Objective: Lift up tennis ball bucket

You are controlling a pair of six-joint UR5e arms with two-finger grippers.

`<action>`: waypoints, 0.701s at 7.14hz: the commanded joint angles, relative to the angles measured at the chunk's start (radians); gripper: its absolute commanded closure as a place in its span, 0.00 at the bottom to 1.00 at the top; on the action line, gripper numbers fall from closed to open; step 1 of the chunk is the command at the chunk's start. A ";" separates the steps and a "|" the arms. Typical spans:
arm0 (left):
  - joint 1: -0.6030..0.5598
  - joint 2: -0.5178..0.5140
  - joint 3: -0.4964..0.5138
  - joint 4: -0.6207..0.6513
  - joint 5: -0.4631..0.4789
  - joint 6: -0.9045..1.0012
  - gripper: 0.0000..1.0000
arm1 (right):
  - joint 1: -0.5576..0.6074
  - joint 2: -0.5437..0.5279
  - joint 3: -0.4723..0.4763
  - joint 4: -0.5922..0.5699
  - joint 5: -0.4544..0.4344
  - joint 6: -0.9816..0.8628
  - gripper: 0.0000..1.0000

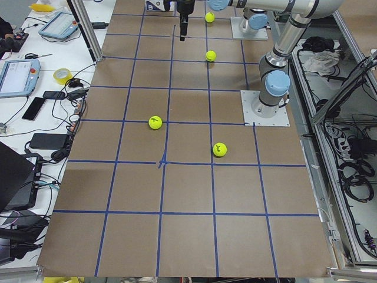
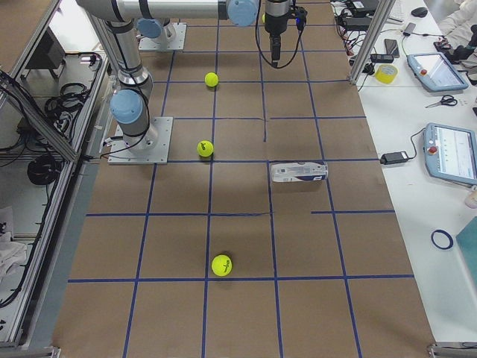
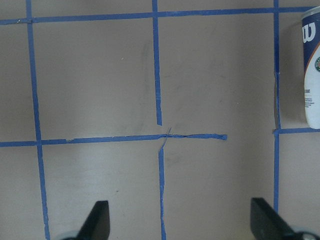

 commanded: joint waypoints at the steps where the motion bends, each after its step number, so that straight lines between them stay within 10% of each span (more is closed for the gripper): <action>1: 0.000 0.000 0.000 0.000 0.000 0.000 0.00 | -0.005 0.016 0.002 0.003 -0.001 0.003 0.00; 5: 0.000 0.000 0.000 0.000 0.000 0.000 0.00 | -0.120 0.051 -0.015 -0.020 0.007 0.006 0.00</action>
